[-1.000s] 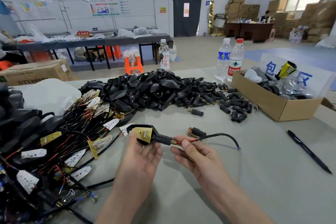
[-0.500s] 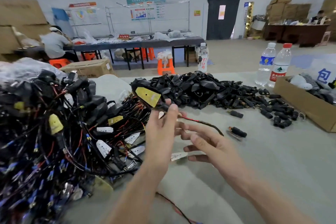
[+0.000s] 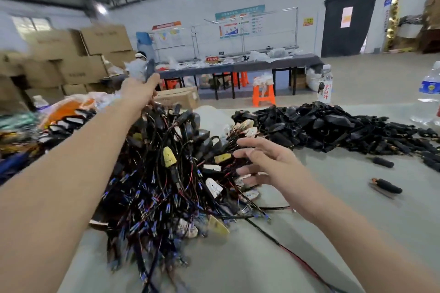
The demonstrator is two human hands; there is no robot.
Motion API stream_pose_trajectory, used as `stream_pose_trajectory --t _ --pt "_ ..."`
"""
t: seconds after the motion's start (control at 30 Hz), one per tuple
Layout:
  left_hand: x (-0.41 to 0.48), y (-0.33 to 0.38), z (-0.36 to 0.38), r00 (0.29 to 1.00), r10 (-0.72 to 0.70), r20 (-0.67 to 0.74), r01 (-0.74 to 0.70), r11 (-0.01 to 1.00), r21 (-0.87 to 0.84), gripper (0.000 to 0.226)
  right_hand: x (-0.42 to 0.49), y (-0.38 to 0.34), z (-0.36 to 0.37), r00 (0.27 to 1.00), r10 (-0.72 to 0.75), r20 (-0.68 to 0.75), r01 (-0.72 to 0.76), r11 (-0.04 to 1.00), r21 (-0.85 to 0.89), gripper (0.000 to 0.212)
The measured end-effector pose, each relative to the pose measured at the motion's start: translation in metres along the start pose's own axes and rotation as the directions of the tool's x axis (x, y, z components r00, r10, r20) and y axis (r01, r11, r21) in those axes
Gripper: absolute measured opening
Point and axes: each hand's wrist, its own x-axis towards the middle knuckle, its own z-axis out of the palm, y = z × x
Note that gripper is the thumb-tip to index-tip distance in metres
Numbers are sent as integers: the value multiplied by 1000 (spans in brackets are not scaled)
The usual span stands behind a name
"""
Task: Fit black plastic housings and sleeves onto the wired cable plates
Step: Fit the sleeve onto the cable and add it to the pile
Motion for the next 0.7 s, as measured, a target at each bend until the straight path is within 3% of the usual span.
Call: stream_pose_trajectory --t 0.07,0.13,0.2,0.3,0.43,0.53,0.63,0.7 --pt "9 -21 -13 996 -84 7 80 966 247 40 1 6 1 999 12 -35 -12 1000 4 23" --pt "9 -44 -14 994 -111 22 97 935 340 35 -2 11 -4 998 30 -61 -29 999 13 22" --pt "-1 -62 -5 996 -85 39 63 918 393 45 -5 15 -11 996 49 -81 -49 999 -3 23" --pt "-29 -75 20 995 -2 98 -38 913 407 51 -10 25 -21 988 93 -124 -96 995 -19 26" --pt "-79 -78 63 961 170 220 -233 924 302 35 -17 40 -30 970 149 -192 -150 989 9 25" --pt "-115 -74 99 870 254 421 -383 887 256 32 -22 51 -40 944 189 -270 -184 982 44 23" --pt "-140 -74 128 730 234 642 -500 824 267 31 -29 58 -55 911 222 -347 -217 975 54 24" --pt "-151 -74 144 671 218 709 -579 751 317 31 -32 60 -65 893 232 -385 -221 973 72 24"
